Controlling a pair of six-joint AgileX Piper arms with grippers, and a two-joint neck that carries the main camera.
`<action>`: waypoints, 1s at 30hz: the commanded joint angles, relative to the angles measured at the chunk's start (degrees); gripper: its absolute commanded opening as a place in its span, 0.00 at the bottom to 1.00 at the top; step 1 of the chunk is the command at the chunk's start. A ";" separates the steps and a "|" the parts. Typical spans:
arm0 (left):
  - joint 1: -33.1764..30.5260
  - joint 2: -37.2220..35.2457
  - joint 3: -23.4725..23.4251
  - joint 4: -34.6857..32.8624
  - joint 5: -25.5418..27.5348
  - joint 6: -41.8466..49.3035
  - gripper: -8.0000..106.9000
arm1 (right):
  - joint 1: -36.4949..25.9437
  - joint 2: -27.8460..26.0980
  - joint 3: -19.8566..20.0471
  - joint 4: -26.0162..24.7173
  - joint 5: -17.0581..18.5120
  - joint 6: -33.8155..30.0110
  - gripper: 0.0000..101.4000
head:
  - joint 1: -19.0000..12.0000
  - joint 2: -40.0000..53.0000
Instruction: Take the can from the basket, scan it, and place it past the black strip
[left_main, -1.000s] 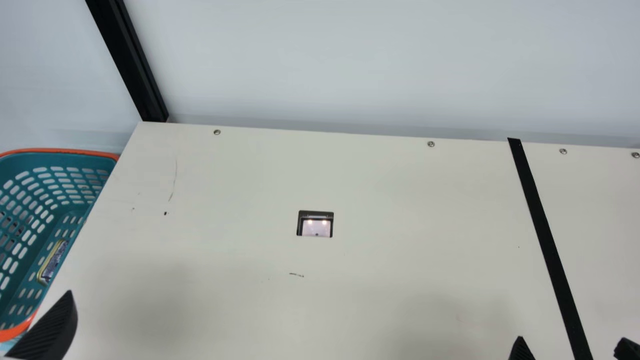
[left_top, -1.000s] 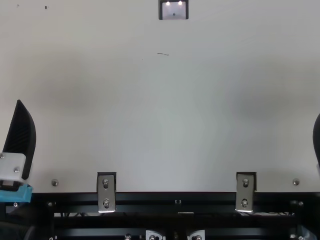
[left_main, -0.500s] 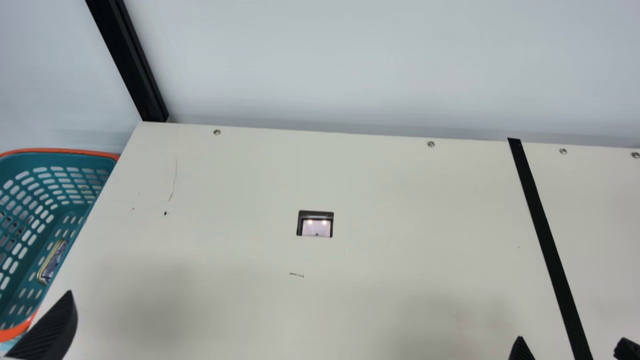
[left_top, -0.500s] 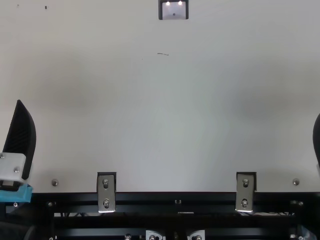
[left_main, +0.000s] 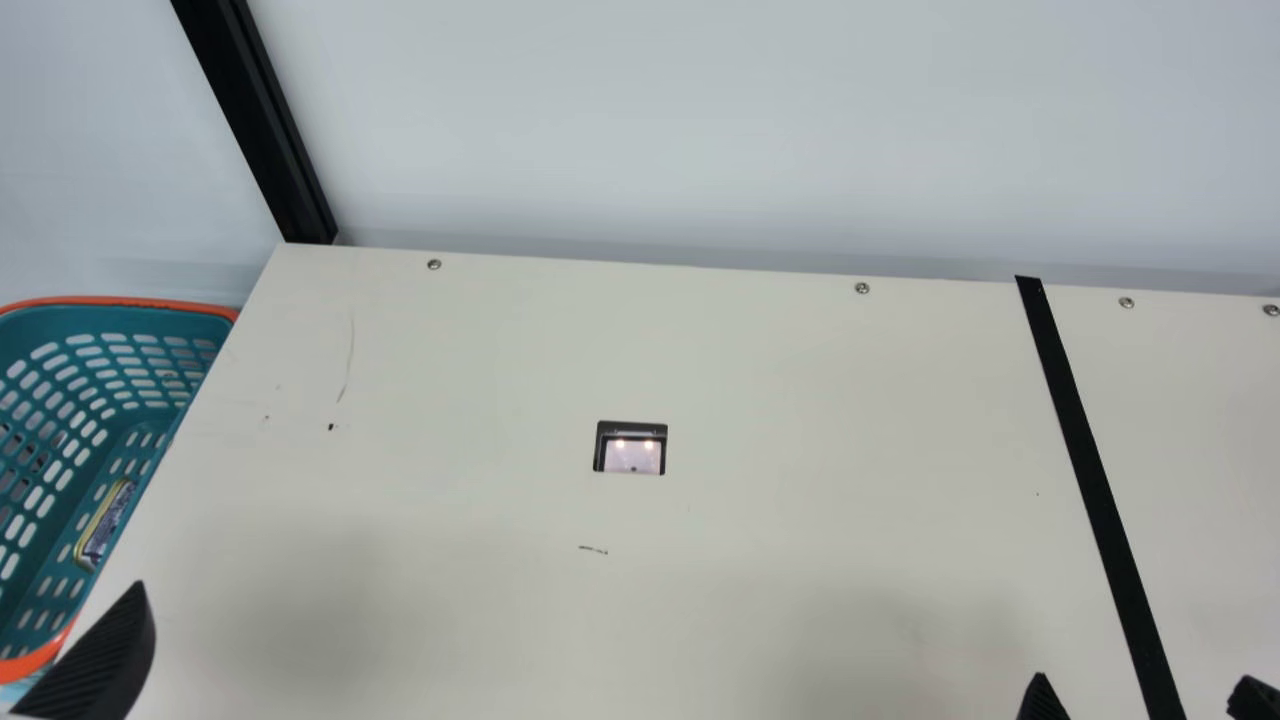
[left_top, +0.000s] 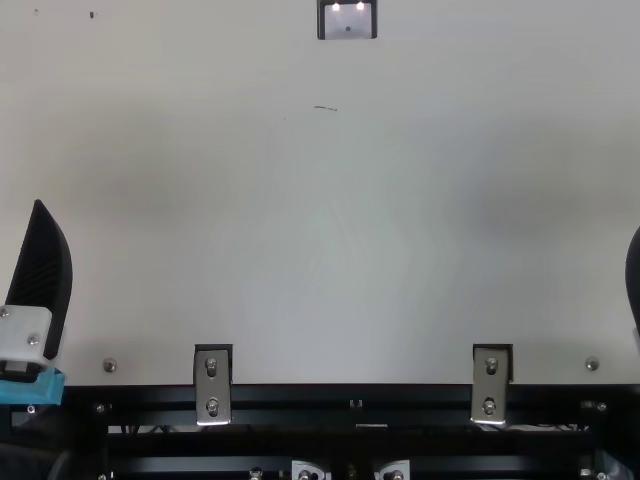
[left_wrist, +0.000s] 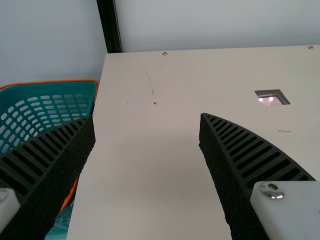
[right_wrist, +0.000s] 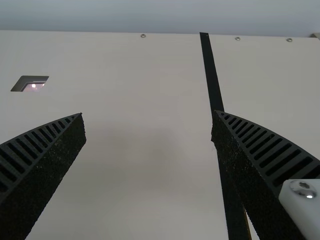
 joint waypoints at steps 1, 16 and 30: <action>0.00 0.00 0.00 0.00 0.00 0.00 0.85 | 0.00 0.00 0.00 0.00 0.00 0.00 1.00 | -2.22 0.87; 0.00 0.00 0.00 0.00 0.00 0.00 0.85 | 0.00 0.00 0.00 0.00 0.00 0.00 1.00 | -2.22 0.87; 0.00 0.00 0.00 0.00 0.00 0.00 0.85 | 0.00 0.00 0.00 0.00 0.00 0.00 1.00 | -2.22 0.87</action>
